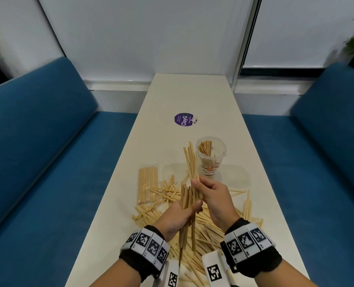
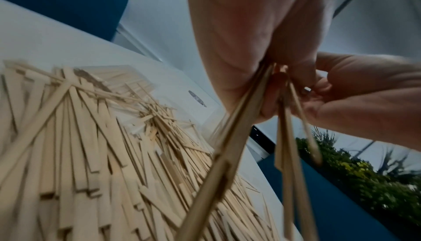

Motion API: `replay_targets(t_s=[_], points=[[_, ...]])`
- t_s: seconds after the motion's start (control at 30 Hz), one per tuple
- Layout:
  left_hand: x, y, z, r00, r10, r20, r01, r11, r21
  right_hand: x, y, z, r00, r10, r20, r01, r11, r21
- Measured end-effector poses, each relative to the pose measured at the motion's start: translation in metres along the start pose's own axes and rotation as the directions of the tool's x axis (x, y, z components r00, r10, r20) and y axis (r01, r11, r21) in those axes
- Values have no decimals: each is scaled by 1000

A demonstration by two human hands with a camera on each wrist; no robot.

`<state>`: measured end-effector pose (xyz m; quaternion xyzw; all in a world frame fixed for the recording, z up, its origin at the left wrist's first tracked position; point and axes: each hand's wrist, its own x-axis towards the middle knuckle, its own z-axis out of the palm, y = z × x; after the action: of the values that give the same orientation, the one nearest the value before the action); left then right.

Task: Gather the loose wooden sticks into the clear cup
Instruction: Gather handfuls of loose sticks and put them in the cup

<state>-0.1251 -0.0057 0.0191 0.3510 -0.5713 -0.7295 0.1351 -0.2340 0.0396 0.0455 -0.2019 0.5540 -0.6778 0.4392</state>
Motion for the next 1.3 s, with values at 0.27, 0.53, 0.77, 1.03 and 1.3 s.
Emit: replay_targets(t_s=[0.27,0.53,0.77,1.03,1.3], points=[[-4,1,6,999,29,-19,-28,998,62,-5,10,1,995,-7,-96,10,999,32],[-5,8,4,991,18,-134,-22,999,-27,-14,20,8,993,-68,-98,63,997,-49],[-8,17,1,989,123,-84,-116,990,77,-16,18,2,995,-98,-9,96,983,-154],[-7,18,4,991,112,-75,-98,980,171,-13,12,-5,993,-96,-69,88,990,-112],[-10,25,-1,994,104,-15,-91,919,383,-12,3,-4,978,-209,-15,198,945,-261]])
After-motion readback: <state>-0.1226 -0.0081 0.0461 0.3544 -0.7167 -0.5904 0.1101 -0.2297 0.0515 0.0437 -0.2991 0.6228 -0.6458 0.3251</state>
